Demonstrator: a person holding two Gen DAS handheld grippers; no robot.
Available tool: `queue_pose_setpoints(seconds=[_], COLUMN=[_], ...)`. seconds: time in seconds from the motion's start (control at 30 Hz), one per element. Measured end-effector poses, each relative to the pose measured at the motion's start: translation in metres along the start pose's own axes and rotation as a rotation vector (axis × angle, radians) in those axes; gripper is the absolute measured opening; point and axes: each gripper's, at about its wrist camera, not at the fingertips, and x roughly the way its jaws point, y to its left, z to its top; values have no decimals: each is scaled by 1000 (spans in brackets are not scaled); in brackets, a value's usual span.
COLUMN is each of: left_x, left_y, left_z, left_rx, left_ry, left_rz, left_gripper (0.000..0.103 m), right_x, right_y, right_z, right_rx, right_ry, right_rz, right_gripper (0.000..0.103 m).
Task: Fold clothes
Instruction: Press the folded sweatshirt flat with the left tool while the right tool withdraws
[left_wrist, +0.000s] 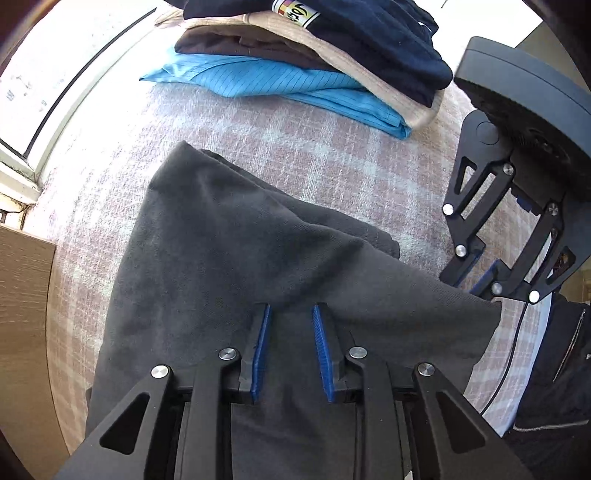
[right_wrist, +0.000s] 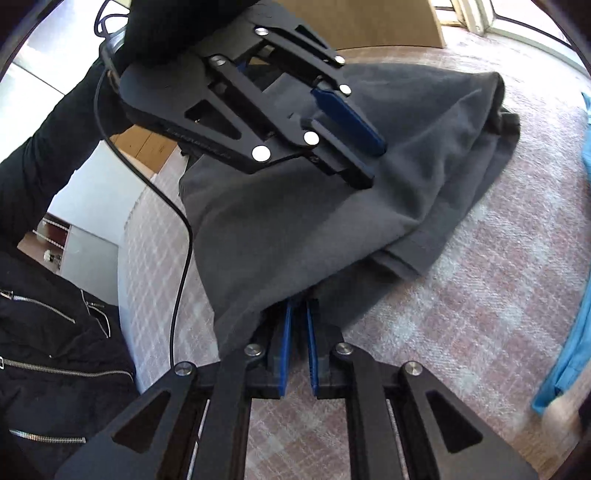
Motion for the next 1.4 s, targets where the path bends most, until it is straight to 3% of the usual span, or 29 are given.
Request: queue_pose_setpoints(seconds=[0.03,0.17,0.3,0.37,0.47,0.57,0.7,0.77,0.83,0.9,1.1,1.17,1.4], left_x=[0,-1,0,0,0,-1,0,-1,-1,-1,-2,-2,-2], left_y=[2,1,-2,-4,-5,-7,-10,-12,-13,-16,-23,-25,-34], left_z=[-1,-5,-8,-10,-15,-19,-23,-26,-28,-30,-39,-42,-53], left_rx=[-10,-12,-9,-8,-8,-7,1,4,3,4,4,5,13], left_ry=[1,-4,-3,-2,-6,-9,-6,-4,-1,4,10,11,15], left_rz=[-10,-23,-20,-19,-28,-35,-33,-32,-35,-30,-20,-18,-15], left_gripper=[23,23,23,23,23,23,23,23,23,23,23,23,22], right_x=[-4,-21,-42,-32,-10,-5,-34,-36,-41,-35,5,8,9], right_y=[5,16,8,2,6,23,12,18,26,32,42,39,46], right_z=[-3,-15,-22,-2,5,-9,-20,-25,-28,-30,-16,-14,-10], right_rx=[-22,-79,-44,-46,-75,-152,-88,-118,-157,-204,-256,-245,-271], right_ry=[18,65,-19,-31,70,135,90,92,100,114,138,142,167], right_rz=[27,-4,-44,-11,60,-43,-112,-143,-161,-183,-189,-155,-180], right_gripper=[10,10,10,10,10,6,7,11,22,23,23,23,23])
